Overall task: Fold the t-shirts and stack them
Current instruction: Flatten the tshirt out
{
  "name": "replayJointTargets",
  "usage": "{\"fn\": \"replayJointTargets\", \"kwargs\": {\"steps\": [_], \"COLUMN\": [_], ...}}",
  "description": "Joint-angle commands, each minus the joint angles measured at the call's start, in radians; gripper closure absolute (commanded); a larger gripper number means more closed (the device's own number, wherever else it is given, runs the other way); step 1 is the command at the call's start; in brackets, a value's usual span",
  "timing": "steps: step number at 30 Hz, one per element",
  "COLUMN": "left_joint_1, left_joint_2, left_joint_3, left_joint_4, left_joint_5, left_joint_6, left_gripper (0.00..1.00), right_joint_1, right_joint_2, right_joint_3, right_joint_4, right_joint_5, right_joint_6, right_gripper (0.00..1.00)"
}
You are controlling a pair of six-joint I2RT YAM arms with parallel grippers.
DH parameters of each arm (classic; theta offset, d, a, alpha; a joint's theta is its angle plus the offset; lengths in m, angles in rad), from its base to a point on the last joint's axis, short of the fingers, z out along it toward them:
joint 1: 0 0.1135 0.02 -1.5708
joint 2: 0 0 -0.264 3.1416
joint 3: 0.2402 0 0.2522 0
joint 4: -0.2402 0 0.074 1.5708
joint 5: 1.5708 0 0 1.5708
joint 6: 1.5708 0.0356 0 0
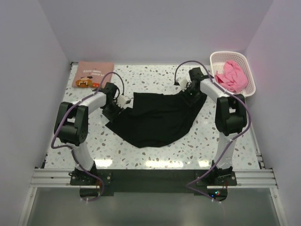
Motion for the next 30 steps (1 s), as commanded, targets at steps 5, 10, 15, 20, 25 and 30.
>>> {"fn": "replayJointTargets", "kwargs": {"steps": [5,10,15,20,25,30], "left_joint_1": [0.004,0.027,0.003,0.01,0.048,0.118], "left_joint_2": [0.188,0.512,0.831,0.196,0.092,-0.051], "left_joint_3": [0.083,0.657,1.569,0.611,0.556,0.325], "left_joint_4": [0.002,-0.082,-0.238,0.385,0.217,0.203], "left_joint_5": [-0.088,-0.103,0.079,0.192,0.216,0.335], "left_joint_6": [0.032,0.02,-0.096,-0.146,-0.238,-0.243], "left_gripper": [1.0,1.0,1.0,0.32,0.23,0.21], "right_joint_1": [0.046,0.149,0.433,0.409,0.266,0.257], "right_joint_2": [-0.021,-0.181,-0.392,-0.311,-0.205,-0.047], "right_joint_3": [-0.128,-0.309,-0.358,-0.085,0.025,0.094], "right_joint_4": [-0.035,-0.245,-0.328,-0.306,-0.109,0.119], "right_joint_5": [0.068,-0.112,-0.589,-0.636,-0.519,-0.322], "right_joint_6": [-0.135,-0.262,-0.318,-0.132,0.01,0.095], "right_gripper": [0.62,0.7,0.57,0.33,0.32,0.33]}}
